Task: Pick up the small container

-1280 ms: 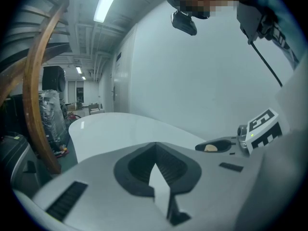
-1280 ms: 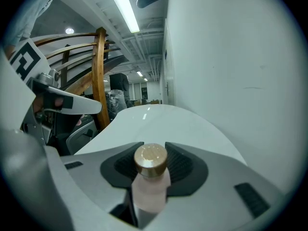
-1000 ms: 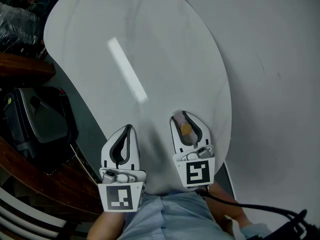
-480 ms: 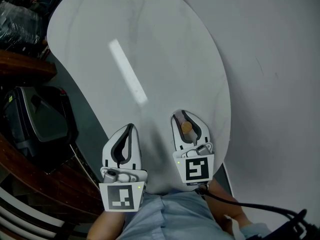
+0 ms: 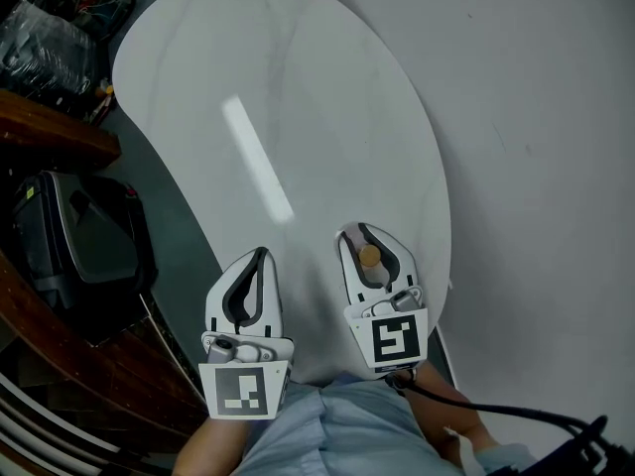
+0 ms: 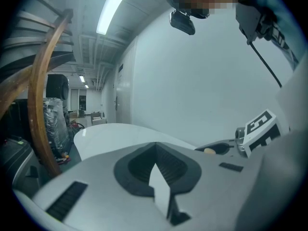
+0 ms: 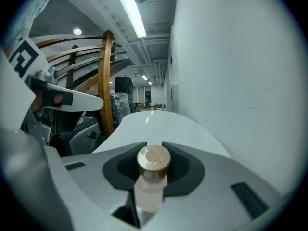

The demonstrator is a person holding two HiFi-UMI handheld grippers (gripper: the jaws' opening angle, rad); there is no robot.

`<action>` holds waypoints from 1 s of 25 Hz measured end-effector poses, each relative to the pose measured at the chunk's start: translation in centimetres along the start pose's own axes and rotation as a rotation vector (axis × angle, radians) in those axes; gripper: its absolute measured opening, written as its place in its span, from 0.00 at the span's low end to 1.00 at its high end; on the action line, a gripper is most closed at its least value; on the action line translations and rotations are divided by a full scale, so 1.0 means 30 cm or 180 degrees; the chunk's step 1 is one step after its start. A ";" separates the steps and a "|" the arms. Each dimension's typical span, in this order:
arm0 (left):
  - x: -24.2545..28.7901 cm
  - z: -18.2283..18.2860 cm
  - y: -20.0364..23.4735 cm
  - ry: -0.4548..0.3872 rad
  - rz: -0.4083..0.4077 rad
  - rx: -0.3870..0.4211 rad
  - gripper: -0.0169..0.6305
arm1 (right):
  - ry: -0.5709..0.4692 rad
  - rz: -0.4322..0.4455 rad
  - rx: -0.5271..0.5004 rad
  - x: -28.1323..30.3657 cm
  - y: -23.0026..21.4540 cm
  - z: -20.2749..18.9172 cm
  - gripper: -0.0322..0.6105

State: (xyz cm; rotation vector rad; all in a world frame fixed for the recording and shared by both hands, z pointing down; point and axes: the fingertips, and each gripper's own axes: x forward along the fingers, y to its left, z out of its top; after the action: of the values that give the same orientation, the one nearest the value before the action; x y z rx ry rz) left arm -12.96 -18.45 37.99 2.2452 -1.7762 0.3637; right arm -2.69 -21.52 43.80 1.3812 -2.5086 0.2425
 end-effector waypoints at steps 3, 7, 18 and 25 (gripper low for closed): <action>-0.013 0.033 -0.012 -0.0117 0.0012 0.0017 0.02 | -0.0194 0.0021 -0.0042 -0.019 -0.001 0.064 0.19; -0.038 0.080 -0.029 -0.0289 0.0039 0.0009 0.02 | -0.0323 0.0023 -0.0069 -0.053 -0.007 0.143 0.19; -0.157 0.251 -0.088 -0.0849 0.0106 0.0084 0.02 | -0.0683 0.0039 -0.0163 -0.204 -0.025 0.412 0.19; -0.215 0.288 -0.120 -0.1053 0.0117 0.0129 0.02 | -0.0759 0.0065 -0.0274 -0.270 0.003 0.453 0.19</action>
State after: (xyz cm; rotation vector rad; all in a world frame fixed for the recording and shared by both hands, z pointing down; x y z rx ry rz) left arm -10.57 -14.80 27.50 2.4164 -1.9841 0.0338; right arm -0.70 -18.68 28.36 1.4255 -2.6888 -0.0287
